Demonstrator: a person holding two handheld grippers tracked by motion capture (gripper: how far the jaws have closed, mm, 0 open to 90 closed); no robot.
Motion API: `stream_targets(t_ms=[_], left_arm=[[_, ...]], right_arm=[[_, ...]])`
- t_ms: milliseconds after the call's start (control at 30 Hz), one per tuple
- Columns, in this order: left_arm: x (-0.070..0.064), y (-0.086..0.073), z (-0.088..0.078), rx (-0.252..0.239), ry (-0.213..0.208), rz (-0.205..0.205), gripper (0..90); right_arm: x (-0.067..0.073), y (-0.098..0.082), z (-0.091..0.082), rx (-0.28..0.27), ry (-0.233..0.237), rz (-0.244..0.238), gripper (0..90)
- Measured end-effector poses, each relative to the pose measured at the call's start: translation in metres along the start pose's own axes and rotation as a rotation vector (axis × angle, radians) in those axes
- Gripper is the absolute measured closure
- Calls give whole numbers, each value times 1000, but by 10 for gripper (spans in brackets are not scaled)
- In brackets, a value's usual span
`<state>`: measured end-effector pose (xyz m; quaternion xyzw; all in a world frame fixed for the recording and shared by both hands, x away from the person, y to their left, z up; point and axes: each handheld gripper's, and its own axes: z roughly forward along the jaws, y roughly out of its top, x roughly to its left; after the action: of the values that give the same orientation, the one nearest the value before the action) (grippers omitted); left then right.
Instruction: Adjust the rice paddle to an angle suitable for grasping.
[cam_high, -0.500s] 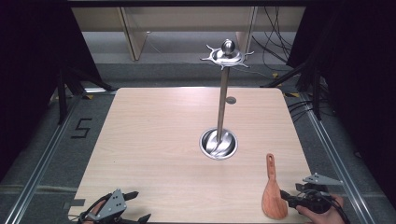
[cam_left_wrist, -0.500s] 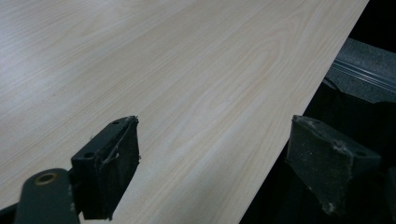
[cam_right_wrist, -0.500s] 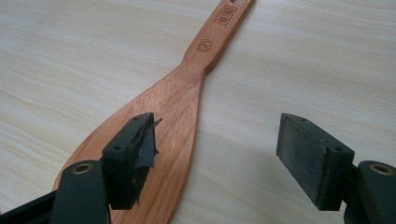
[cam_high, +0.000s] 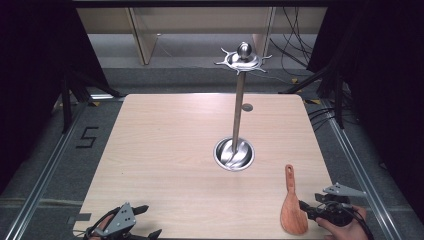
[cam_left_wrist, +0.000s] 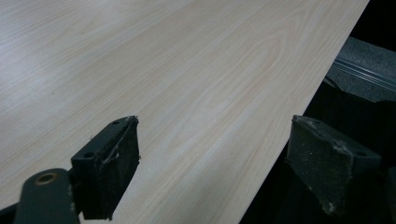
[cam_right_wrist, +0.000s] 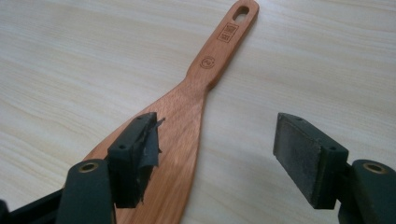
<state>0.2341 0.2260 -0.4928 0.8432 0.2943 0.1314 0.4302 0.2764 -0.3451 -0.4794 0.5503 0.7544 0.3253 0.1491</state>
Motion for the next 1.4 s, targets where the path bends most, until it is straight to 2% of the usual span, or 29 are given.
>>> stream_targets(t_ms=[67,100,133,167,200,267,300,333,367,400,433,500,533,567,600,633,733,800,833,867,900,933,967,1100,1200,1233,1267,1300,1400], left_arm=[[0,0,0,-1,0,-1,163],[0,0,0,3,4,-1,163],[0,0,0,3,4,-1,163],[-1,0,1,-18,-6,-11,163],[-1,0,1,-18,-6,-11,163],[-1,-1,3,-27,-5,-20,163],[0,0,1,-3,-7,2,163],[0,0,1,-5,-6,13,163],[1,1,1,4,-3,23,163],[-1,0,2,-6,-5,-16,163],[0,0,1,10,1,-3,163],[1,0,1,13,1,-1,163],[0,0,2,9,2,1,163],[0,0,1,15,-2,3,163],[0,0,1,15,-2,3,163],[0,0,1,14,0,3,163],[0,0,3,8,1,1,163],[0,0,2,8,0,1,163],[-1,0,2,-4,-7,-15,163],[1,1,1,9,-5,7,163],[1,1,1,9,-5,7,163],[-1,0,2,-10,-9,-19,163],[1,0,1,12,-3,1,163],[0,0,2,13,-3,2,163],[1,0,2,16,-2,3,163],[-1,0,3,-5,-6,-19,163],[1,0,2,14,-3,3,163],[1,0,1,14,-3,3,163],[1,1,1,13,-3,2,163]], right_arm=[[1,1,0,9,-6,10,323],[-3,4,2,-8,-17,-49,332],[-3,4,2,-8,-17,-49,332],[2,4,1,-2,-10,9,333],[-3,6,4,-13,-15,-60,333],[-3,9,5,-6,-7,-59,337],[-4,11,6,4,-19,-61,338],[-5,13,7,15,-20,-73,338],[-3,13,6,32,-35,-53,338],[0,15,6,57,-49,-15,338],[-2,17,8,36,-45,-34,339],[-5,22,9,48,-50,-69,342],[-1,24,9,66,-50,-16,343],[-6,27,12,65,-50,-64,342],[-6,27,12,65,-50,-64,342],[-4,31,15,92,-71,-36,345],[-8,39,20,97,-76,-58,354],[-7,43,22,100,-82,-42,358],[-7,48,25,105,-77,-37,364],[-9,50,28,102,-78,-63,369],[-9,50,28,102,-78,-63,369],[-6,52,29,103,-70,-27,371],[-4,56,32,117,-68,-45,373],[-2,61,36,138,-70,-68,373],[0,63,38,155,-62,-58,375],[1,64,40,167,-58,-55,375],[1,65,42,176,-66,-68,377],[3,65,43,180,-63,-54,378],[3,68,46,186,-58,-64,380]])
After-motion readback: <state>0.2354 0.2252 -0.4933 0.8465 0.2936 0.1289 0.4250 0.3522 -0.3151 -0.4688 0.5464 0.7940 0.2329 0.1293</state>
